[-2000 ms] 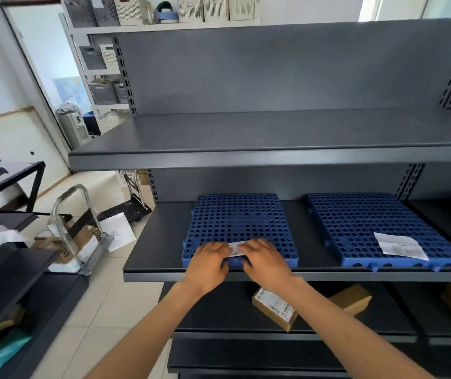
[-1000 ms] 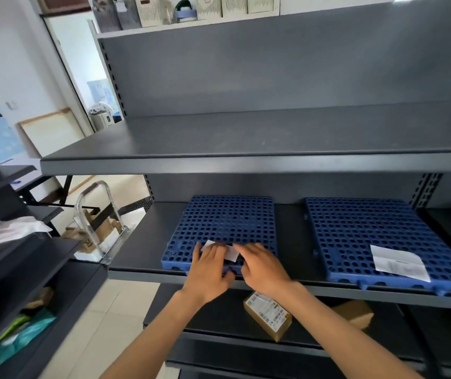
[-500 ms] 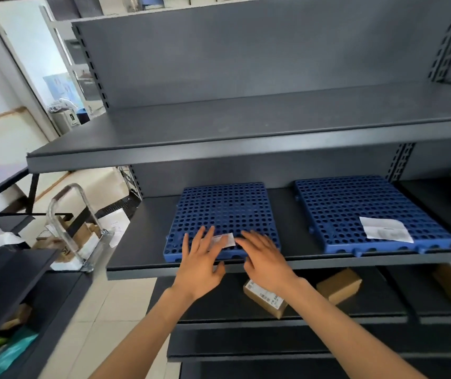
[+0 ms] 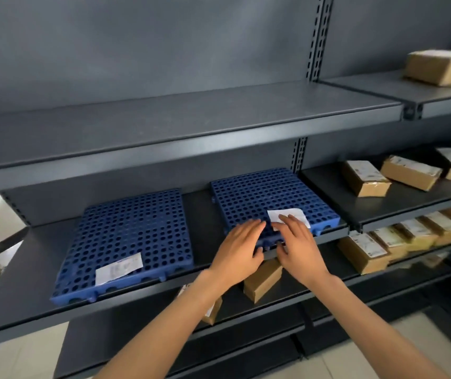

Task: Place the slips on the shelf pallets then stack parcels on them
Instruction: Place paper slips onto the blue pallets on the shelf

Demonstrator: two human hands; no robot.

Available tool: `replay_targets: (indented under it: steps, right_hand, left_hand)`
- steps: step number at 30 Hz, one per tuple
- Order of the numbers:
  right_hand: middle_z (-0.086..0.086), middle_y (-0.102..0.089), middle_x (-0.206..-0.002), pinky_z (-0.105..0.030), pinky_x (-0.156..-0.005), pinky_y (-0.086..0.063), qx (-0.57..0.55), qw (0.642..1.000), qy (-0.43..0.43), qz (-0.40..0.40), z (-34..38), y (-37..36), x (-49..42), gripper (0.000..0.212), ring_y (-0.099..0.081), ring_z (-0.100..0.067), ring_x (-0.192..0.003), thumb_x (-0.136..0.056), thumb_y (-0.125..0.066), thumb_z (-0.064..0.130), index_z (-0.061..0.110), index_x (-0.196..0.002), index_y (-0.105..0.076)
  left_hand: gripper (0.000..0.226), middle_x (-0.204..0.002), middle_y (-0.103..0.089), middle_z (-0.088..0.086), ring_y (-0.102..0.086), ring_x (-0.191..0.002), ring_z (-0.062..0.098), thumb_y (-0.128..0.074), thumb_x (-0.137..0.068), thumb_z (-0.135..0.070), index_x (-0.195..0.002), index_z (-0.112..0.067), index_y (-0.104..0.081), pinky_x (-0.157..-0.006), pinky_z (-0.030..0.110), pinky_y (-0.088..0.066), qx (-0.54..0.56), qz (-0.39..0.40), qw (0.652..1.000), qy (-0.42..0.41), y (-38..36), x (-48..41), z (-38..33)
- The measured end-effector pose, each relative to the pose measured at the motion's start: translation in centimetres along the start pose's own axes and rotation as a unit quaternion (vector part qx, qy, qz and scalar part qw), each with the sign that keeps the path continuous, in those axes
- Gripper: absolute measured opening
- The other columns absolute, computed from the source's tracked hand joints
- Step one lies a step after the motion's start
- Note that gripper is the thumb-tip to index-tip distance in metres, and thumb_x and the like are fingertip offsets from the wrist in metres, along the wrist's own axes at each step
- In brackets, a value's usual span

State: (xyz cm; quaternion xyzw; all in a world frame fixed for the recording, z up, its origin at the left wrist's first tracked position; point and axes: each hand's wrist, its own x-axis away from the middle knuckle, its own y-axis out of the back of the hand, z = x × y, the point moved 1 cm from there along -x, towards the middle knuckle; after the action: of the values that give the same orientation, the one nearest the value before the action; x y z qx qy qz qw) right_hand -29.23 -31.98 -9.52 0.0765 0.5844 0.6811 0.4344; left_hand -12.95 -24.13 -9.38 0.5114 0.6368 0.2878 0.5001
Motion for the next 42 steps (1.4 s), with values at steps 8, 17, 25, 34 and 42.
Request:
replay_targets:
  steps: [8, 17, 25, 34, 42]
  right_hand:
    - [0.003, -0.037, -0.153, -0.045, -0.119, -0.003, -0.013, 0.994, 0.037, 0.106, -10.7, 0.8, -3.1, 0.051, -0.021, -0.020, -0.146, -0.100, -0.044, 0.038, 0.020, -0.147, -0.038]
    - [-0.001, -0.054, -0.118, -0.038, -0.093, -0.037, -0.053, 0.990, 0.091, 0.097, -14.7, 1.0, -6.8, 0.036, -0.047, -0.026, -0.113, -0.091, -0.061, 0.035, 0.019, -0.123, -0.066]
    - [0.001, -0.071, -0.089, -0.042, -0.077, -0.050, -0.220, 0.968, 0.083, 0.086, -14.8, 1.7, -8.9, 0.010, -0.063, -0.018, -0.085, -0.091, -0.065, 0.022, 0.019, -0.100, -0.069]
    - [0.001, -0.059, -0.106, -0.040, -0.084, -0.037, -0.078, 0.989, 0.101, 0.079, -13.1, 0.5, -8.4, 0.019, -0.050, -0.025, -0.104, -0.089, -0.064, 0.030, 0.025, -0.108, -0.065]
    - [0.002, -0.062, -0.131, -0.039, -0.109, -0.029, 0.052, 0.970, 0.217, 0.099, -13.4, 0.9, -6.5, 0.052, -0.050, -0.025, -0.125, -0.079, -0.062, -0.002, 0.019, -0.126, -0.064]
  left_hand:
    - [0.054, -0.156, -0.037, 0.007, -0.033, -0.143, 0.021, -0.044, -0.102, -0.033, -0.151, -0.013, -0.032, -0.118, 0.038, -0.023, -0.012, 0.030, 0.995, 0.099, -4.8, -9.5, -2.5]
    - [0.026, -0.129, -0.063, -0.001, -0.052, -0.122, 0.022, -0.058, -0.096, -0.030, -0.117, -0.020, -0.072, -0.102, 0.037, -0.035, -0.104, -0.056, 0.981, 0.151, -6.2, -10.4, -3.3]
    - [0.018, -0.083, -0.071, -0.001, -0.064, -0.079, 0.020, -0.058, -0.098, -0.023, -0.106, -0.013, -0.071, -0.077, 0.039, -0.050, -0.014, -0.106, 0.980, 0.167, -4.2, -10.8, -4.9]
    - [0.027, -0.114, -0.063, 0.002, -0.054, -0.110, 0.026, -0.061, -0.094, -0.026, -0.120, -0.019, -0.064, -0.088, 0.040, -0.040, -0.139, -0.062, 0.964, 0.216, -4.6, -9.6, -4.4]
    - [0.062, -0.160, -0.029, 0.000, -0.025, -0.147, 0.017, -0.049, -0.092, -0.003, -0.151, -0.016, -0.034, -0.121, 0.039, -0.015, -0.186, 0.085, 0.969, 0.136, -6.4, -7.6, -5.1]
